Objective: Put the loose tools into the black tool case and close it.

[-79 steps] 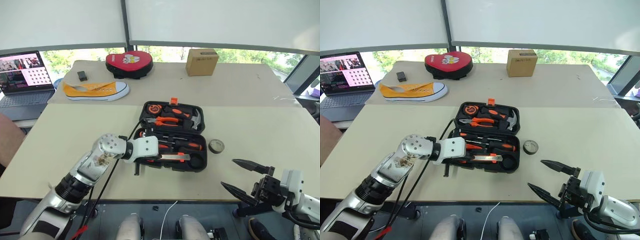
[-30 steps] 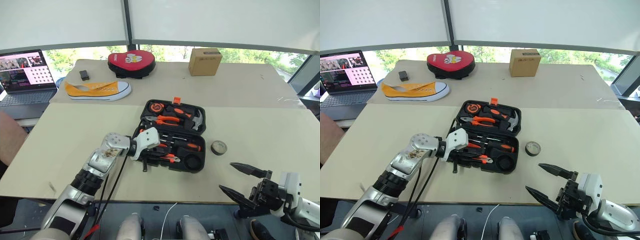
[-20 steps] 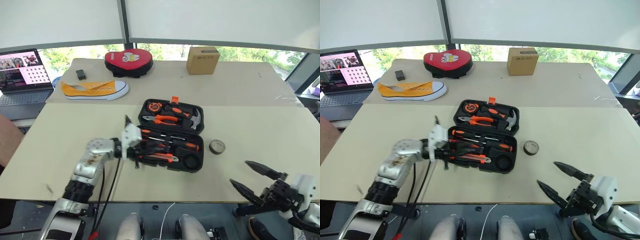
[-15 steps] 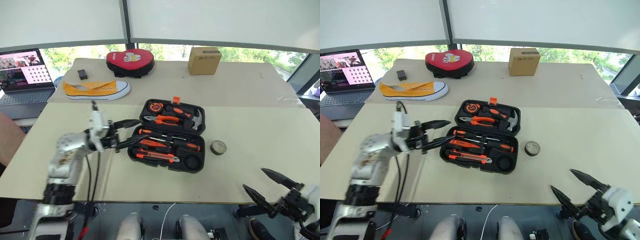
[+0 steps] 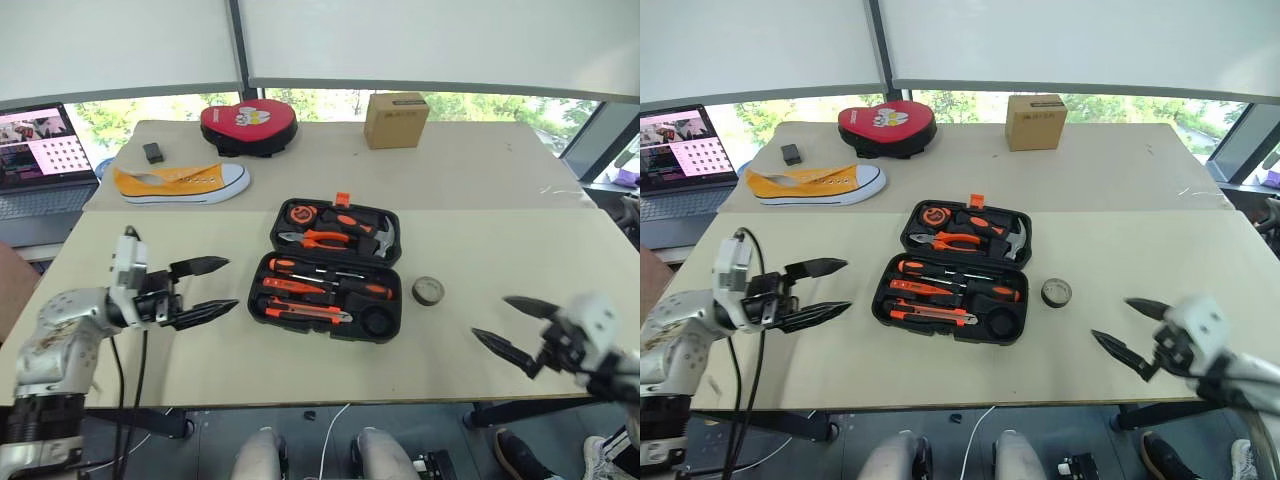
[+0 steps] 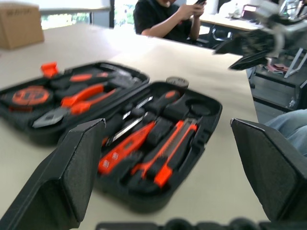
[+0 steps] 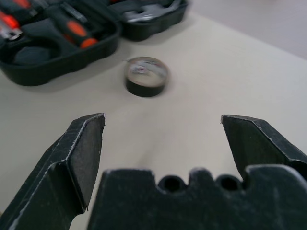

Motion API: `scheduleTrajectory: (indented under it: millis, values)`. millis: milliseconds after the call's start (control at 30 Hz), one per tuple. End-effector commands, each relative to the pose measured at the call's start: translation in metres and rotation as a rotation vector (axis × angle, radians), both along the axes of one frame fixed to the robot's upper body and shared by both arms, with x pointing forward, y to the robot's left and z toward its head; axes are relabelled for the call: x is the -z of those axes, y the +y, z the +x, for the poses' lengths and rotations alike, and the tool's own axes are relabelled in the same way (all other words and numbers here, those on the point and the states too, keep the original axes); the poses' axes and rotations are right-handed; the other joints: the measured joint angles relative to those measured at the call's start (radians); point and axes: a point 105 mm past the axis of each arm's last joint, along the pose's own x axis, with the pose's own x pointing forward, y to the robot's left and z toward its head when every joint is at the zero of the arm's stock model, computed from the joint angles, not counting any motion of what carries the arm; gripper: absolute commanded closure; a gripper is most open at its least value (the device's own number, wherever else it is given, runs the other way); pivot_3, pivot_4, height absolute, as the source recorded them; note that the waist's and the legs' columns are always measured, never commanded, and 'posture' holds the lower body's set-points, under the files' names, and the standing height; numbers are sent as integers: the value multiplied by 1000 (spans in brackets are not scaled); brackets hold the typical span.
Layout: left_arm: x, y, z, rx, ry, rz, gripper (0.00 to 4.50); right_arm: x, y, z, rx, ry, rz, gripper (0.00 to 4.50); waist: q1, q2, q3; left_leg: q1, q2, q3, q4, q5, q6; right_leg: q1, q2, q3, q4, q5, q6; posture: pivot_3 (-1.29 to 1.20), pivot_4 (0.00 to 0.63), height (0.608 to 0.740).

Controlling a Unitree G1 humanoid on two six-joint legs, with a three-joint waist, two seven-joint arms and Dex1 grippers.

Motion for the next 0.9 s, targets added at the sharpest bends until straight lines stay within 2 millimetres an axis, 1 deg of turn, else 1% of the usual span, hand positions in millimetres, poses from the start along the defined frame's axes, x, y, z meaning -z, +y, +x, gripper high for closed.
scheduleTrajectory:
  millis: [33,200,267,367,433,467,600,633,667,700,733,767,833,867,900]
  values:
    - [-8,-17,-4,45,-66,12,21,6,6,12,-9,117,-53,0,11,0,0,-2,-1,-1,0,0,0,-1,0,-1,0,0,0,0,150,740]
    - [-2,-38,-8,100,-77,17,21,6,23,37,-91,194,-194,0,19,0,0,-9,-4,0,0,-1,1,-9,-1,0,0,0,1,0,150,740]
    - [4,-41,-12,118,-75,31,21,8,28,43,-116,212,-223,0,19,0,0,-14,-4,0,1,-1,1,-13,-1,1,0,1,3,0,150,740]
    - [7,-42,-14,119,-80,37,21,10,33,51,-148,214,-261,0,18,0,0,-14,-4,0,1,-1,1,-14,-1,0,0,1,3,0,150,740]
    - [8,-42,-15,114,-83,40,0,15,36,53,-167,228,-287,512,20,0,0,-14,-4,0,1,-1,1,-14,-1,0,0,1,3,0,150,740]
    - [9,-42,-15,112,-85,43,0,18,37,53,-175,245,-300,682,20,0,0,-14,-4,0,1,-1,1,-14,-1,0,0,1,3,0,150,740]
    - [10,-40,-17,100,-99,50,0,22,39,56,-176,246,-334,2021,20,0,0,-14,-4,0,2,-1,1,-14,-1,0,0,1,3,0,150,740]
    - [10,-40,-17,97,-100,52,0,23,38,56,-178,254,-339,2298,20,0,0,-14,-4,0,2,-1,1,-14,-1,0,0,1,3,0,150,740]
    - [12,-38,-17,94,-102,54,0,23,37,57,-179,250,-347,2811,20,0,0,-14,-4,0,2,-1,1,-14,-1,0,0,1,3,0,150,740]
    - [13,-37,-17,92,-103,56,0,23,37,57,-180,247,-353,3067,19,0,0,-14,-4,0,2,-1,1,-14,-1,0,1,1,3,0,150,740]
    - [14,-36,-18,91,-105,58,0,24,37,57,-189,248,-357,3447,19,0,0,-14,-4,0,2,-1,1,-14,-1,0,1,1,3,0,150,740]
    - [16,-34,-18,90,-112,60,0,17,40,58,-219,226,-349,3711,19,0,0,-14,-4,0,2,-1,1,-14,-1,0,1,1,3,0,150,740]
    - [19,-31,-21,102,-119,57,0,6,43,57,-258,203,-338,4439,19,0,0,-14,-4,0,2,-1,1,-14,-1,0,1,1,3,0,150,740]
    - [23,-30,-25,123,-96,63,0,-1,45,54,-283,195,-326,4485,19,0,0,-14,-4,0,2,-1,1,-14,-1,0,1,1,3,0,150,740]
    - [26,-28,-29,140,-96,74,0,-9,55,46,-335,224,-272,4485,18,0,0,-14,-4,0,2,-1,1,-14,-1,0,1,1,3,0,150,740]
